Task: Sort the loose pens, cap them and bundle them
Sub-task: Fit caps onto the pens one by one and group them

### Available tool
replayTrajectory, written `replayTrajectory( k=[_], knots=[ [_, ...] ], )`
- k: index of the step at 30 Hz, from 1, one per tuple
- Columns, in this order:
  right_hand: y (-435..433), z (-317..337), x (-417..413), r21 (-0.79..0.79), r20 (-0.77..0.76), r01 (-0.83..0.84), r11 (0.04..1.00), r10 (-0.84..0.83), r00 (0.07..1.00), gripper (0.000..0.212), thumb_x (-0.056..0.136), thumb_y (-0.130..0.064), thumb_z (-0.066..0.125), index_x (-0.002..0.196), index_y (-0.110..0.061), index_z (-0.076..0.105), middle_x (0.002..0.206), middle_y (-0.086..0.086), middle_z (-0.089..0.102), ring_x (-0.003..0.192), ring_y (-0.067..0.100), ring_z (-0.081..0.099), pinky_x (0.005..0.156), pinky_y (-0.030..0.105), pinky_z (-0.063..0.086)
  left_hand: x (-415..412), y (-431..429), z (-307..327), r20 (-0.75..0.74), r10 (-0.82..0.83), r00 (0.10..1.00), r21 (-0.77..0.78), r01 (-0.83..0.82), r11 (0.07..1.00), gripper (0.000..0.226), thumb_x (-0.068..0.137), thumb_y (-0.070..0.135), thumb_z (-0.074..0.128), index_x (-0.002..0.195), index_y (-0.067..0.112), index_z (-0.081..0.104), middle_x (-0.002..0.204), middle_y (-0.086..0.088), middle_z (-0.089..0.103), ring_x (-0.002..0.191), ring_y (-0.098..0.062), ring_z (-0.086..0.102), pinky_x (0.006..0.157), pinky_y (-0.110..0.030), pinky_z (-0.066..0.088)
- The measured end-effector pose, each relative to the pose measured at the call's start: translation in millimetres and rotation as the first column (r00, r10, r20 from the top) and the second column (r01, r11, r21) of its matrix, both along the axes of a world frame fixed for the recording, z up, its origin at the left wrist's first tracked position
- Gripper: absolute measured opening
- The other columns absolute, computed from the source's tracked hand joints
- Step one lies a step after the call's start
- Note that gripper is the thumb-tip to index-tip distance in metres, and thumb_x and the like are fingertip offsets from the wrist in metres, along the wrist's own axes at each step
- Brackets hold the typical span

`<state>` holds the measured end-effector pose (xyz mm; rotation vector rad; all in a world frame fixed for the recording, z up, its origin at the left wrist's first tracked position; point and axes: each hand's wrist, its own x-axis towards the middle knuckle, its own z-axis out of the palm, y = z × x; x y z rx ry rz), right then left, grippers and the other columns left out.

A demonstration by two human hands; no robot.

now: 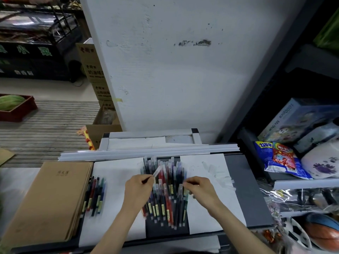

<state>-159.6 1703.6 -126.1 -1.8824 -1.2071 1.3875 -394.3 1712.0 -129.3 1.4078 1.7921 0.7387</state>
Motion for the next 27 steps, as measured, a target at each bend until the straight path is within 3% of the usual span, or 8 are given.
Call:
replayTrajectory(
  k=[2, 5, 11, 16, 20, 23, 27],
  knots=[
    [2, -15, 20, 0.003, 0.267, -0.089, 0.996, 0.085, 0.96, 0.017, 0.093, -0.03, 0.071, 0.108, -0.027, 0.076, 0.102, -0.014, 0.074, 0.097, 0.007, 0.066, 0.083, 0.019, 0.049, -4, 9, -8, -0.008, 0.053, 0.999, -0.059, -0.054, 0.997, 0.026, 0.098, 0.02, 0.068, 0.078, 0.035, 0.078, 0.062, -0.001, 0.072, 0.057, -0.012, 0.064, 0.067, -0.028, 0.055],
    [8, -29, 47, 0.0, 0.548, -0.156, 0.988, 0.131, 0.826, 0.028, 0.095, -0.027, 0.064, 0.122, -0.021, 0.069, 0.12, -0.005, 0.068, 0.106, 0.014, 0.065, 0.091, 0.03, 0.054, -6, 22, -19, -0.052, 0.093, 0.994, -0.087, -0.098, 0.991, 0.031, 0.092, 0.018, 0.07, 0.062, 0.025, 0.069, 0.062, -0.011, 0.071, 0.058, -0.026, 0.065, 0.067, -0.034, 0.058],
    [31, -32, 67, 0.005, 0.746, -0.271, 0.963, 0.176, 0.642, 0.04, 0.1, -0.013, 0.05, 0.139, -0.019, 0.058, 0.142, -0.002, 0.056, 0.12, 0.019, 0.061, 0.094, 0.036, 0.055, 4, 40, -34, -0.126, 0.046, 0.991, -0.146, -0.065, 0.987, 0.028, 0.089, 0.02, 0.079, 0.064, 0.012, 0.07, 0.057, -0.005, 0.07, 0.057, -0.019, 0.068, 0.059, -0.026, 0.053],
    [52, -31, 61, -0.097, 0.849, -0.421, 0.902, 0.296, 0.437, 0.056, 0.101, -0.022, 0.047, 0.156, -0.029, 0.041, 0.164, -0.003, 0.034, 0.151, 0.022, 0.026, 0.12, 0.039, 0.028, 8, 46, -37, -0.125, 0.033, 0.992, -0.151, -0.052, 0.987, 0.022, 0.086, 0.023, 0.084, 0.083, 0.019, 0.062, 0.071, -0.001, 0.069, 0.068, -0.02, 0.068, 0.071, -0.032, 0.057],
    [65, -39, 53, -0.198, 0.872, -0.436, 0.878, 0.36, 0.33, 0.055, 0.101, -0.024, 0.046, 0.155, -0.029, 0.042, 0.159, 0.001, 0.04, 0.148, 0.026, 0.028, 0.12, 0.041, 0.026, 7, 49, -39, -0.127, 0.029, 0.991, -0.141, -0.047, 0.989, 0.027, 0.086, 0.028, 0.086, 0.082, 0.018, 0.061, 0.07, 0.001, 0.066, 0.066, -0.018, 0.065, 0.071, -0.033, 0.056],
    [69, -46, 49, -0.166, 0.904, -0.444, 0.88, 0.316, 0.289, 0.053, 0.096, -0.011, 0.045, 0.147, -0.025, 0.051, 0.142, 0.003, 0.054, 0.135, 0.025, 0.04, 0.112, 0.037, 0.035, 4, 50, -40, -0.102, 0.04, 0.994, -0.145, -0.054, 0.988, 0.026, 0.087, 0.032, 0.085, 0.099, 0.014, 0.07, 0.076, 0.0, 0.068, 0.069, -0.017, 0.067, 0.067, -0.028, 0.051],
    [69, -55, 51, -0.096, 0.912, -0.442, 0.892, 0.256, 0.32, 0.053, 0.091, 0.0, 0.048, 0.137, -0.023, 0.06, 0.127, 0.002, 0.06, 0.121, 0.023, 0.05, 0.104, 0.033, 0.042, -4, 47, -42, -0.111, 0.025, 0.994, -0.133, -0.04, 0.99, 0.035, 0.089, 0.035, 0.082, 0.115, 0.012, 0.074, 0.098, -0.003, 0.074, 0.084, -0.016, 0.067, 0.077, -0.025, 0.049]
  ],
)
